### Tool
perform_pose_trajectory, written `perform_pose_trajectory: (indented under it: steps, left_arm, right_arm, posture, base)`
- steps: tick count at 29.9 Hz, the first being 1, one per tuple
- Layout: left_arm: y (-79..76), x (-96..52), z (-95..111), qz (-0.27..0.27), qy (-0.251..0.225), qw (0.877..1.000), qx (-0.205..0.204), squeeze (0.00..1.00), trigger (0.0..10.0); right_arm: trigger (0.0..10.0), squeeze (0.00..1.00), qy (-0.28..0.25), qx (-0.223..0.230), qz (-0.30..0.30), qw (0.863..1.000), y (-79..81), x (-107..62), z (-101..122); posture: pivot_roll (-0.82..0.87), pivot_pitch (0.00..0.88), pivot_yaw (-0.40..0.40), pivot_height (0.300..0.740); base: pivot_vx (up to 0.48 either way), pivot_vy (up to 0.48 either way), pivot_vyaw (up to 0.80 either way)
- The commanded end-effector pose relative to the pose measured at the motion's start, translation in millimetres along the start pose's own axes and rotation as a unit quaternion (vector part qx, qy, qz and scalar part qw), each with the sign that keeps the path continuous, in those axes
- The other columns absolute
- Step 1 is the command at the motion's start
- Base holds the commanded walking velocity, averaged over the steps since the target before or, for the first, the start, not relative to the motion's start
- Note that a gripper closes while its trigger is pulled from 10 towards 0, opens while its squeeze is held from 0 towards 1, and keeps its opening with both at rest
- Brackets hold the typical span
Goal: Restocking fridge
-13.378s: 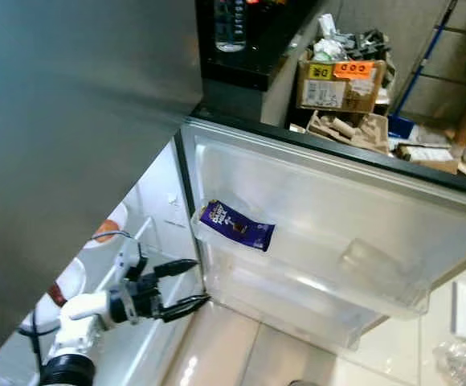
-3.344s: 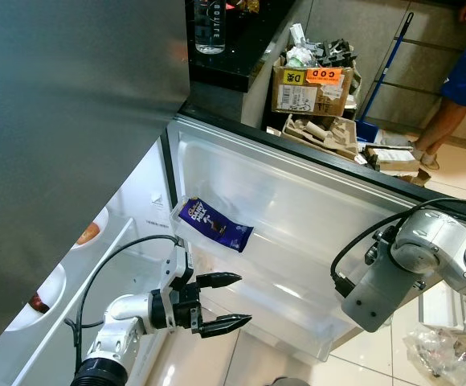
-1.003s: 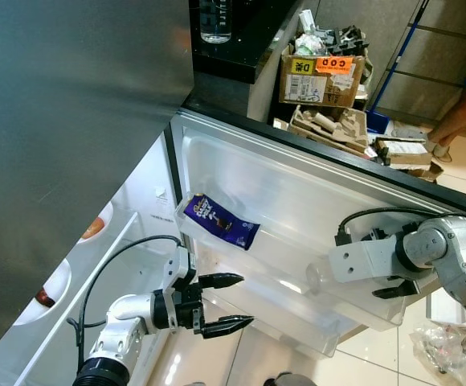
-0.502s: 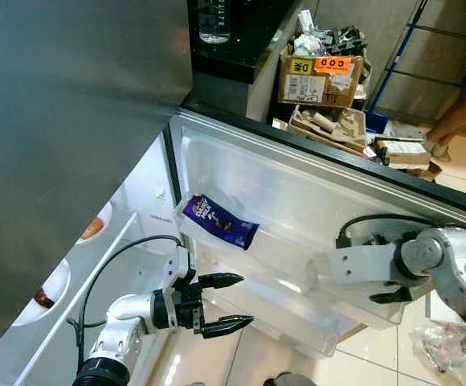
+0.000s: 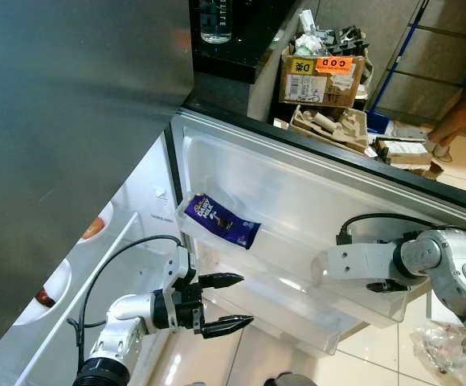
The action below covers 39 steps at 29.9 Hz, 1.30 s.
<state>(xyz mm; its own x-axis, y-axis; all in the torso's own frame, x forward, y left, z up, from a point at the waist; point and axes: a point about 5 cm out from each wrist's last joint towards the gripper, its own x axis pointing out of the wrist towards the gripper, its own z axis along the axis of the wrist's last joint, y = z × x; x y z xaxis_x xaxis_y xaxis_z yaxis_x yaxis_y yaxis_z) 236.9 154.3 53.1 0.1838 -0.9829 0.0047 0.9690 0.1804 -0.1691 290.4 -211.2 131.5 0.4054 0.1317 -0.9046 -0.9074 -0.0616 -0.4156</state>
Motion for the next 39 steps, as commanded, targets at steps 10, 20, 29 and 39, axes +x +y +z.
perform_pose_trajectory:
  steps: [10,20,29,39]
  left_arm:
    - [-1.0,5.5,-3,-0.006,0.0,1.0,-0.002,0.0,10.0]
    - [-1.8,7.8,-3,-0.007,-0.002,1.0,-0.003,0.0,10.0]
    - [-2.1,7.6,-4,-0.005,-0.003,1.0,-0.003,0.0,10.0]
    - [-2.3,9.0,-4,-0.006,-0.006,1.0,-0.004,0.0,10.0]
  right_arm:
    - [0.0,0.0,0.052,-0.089,-0.003,0.995,-18.0,-45.2,-8]
    - [0.0,0.0,0.035,-0.211,-0.009,0.977,-27.9,-50.1,26]
    - [0.0,0.0,0.105,-0.286,0.062,0.95,-9.9,-38.6,14]
    - [0.0,0.0,0.158,-0.321,0.086,0.93,-13.9,-41.0,3]
  posture:
    - [-0.15,0.089,-0.075,0.74]
    - [-0.15,0.093,-0.079,0.74]
    - [-0.15,0.097,-0.084,0.74]
    - [-0.16,0.098,-0.083,0.74]
  base:
    - [0.0,0.0,0.0]
    - [0.0,0.0,0.0]
    - [0.0,0.0,0.0]
    - [0.0,0.0,0.0]
